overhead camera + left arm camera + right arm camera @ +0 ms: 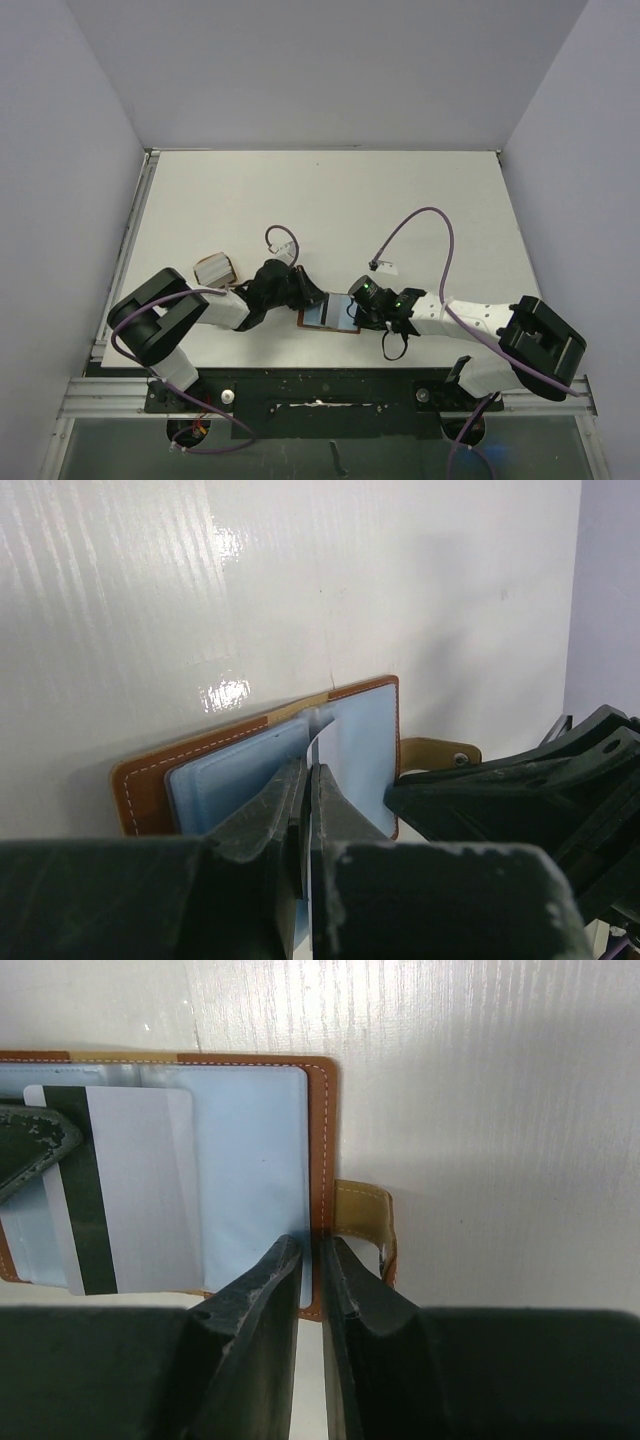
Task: Put the credit cards into the card holder
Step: Insert the credit card into the card holder.
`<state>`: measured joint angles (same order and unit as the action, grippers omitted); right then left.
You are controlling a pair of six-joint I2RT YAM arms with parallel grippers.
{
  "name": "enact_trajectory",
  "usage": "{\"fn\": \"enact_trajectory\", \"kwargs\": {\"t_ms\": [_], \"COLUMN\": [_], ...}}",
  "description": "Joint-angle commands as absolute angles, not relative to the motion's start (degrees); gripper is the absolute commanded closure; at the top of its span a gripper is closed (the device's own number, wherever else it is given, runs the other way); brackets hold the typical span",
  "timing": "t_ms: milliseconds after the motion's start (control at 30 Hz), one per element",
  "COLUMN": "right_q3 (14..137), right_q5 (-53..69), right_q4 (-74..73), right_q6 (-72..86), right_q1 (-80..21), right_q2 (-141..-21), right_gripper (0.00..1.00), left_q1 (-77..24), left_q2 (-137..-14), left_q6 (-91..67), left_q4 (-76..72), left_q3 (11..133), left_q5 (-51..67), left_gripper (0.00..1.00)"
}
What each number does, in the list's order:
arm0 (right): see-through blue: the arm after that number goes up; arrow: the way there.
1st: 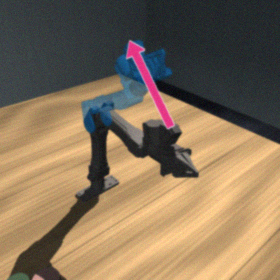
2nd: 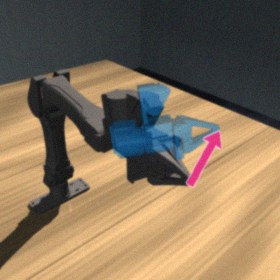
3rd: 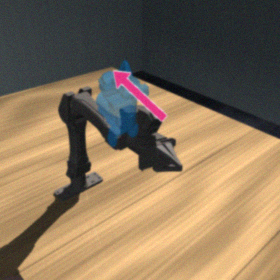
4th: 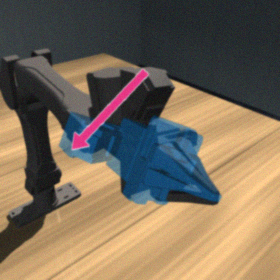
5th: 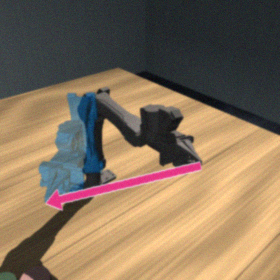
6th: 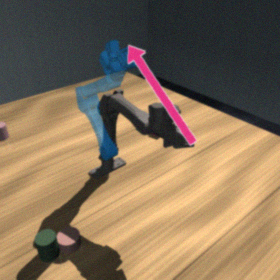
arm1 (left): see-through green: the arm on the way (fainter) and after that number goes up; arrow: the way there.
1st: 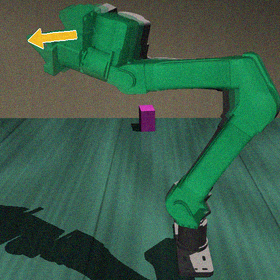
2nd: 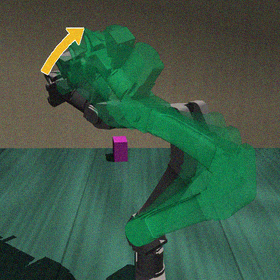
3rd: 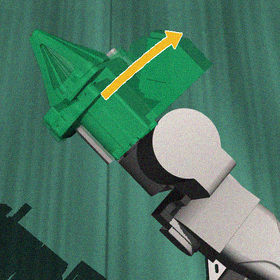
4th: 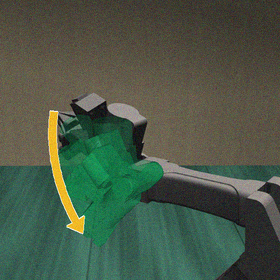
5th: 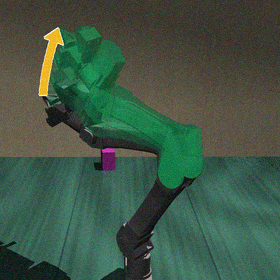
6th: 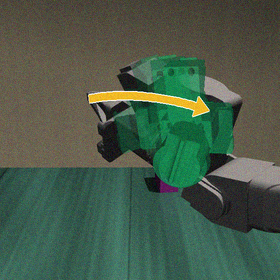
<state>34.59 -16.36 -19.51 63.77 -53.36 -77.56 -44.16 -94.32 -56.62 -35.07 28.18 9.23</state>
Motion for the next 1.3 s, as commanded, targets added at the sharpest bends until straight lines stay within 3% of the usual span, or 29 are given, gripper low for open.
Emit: {"fn": "enact_trajectory", "kwargs": {"t_ms": [0, 700, 1267], "right_q3": [32.59, 33.05, 33.43], "right_q5": [-16.03, -15.83, -15.88], "right_q4": [-17.40, -17.31, -17.14], "right_q6": [65.31, 65.24, 65.06], "right_q1": [-54.23, -54.46, -54.54], "right_q2": [-79.18, -79.86, -80.70], "right_gripper": [0.85, 0.87, 0.87], "left_q1": [-44.35, -44.31, -45.42], "left_q2": [-91.09, -90.31, -94.01], "left_q6": [-57.82, -58.90, -59.51], "left_q4": [-37.70, -45.62, -53.87], "left_q3": [26.37, 20.74, 18.57], "left_q5": [8.73, 1.22, 2.06], "left_gripper": [1.00, 1.00, 1.00]}}
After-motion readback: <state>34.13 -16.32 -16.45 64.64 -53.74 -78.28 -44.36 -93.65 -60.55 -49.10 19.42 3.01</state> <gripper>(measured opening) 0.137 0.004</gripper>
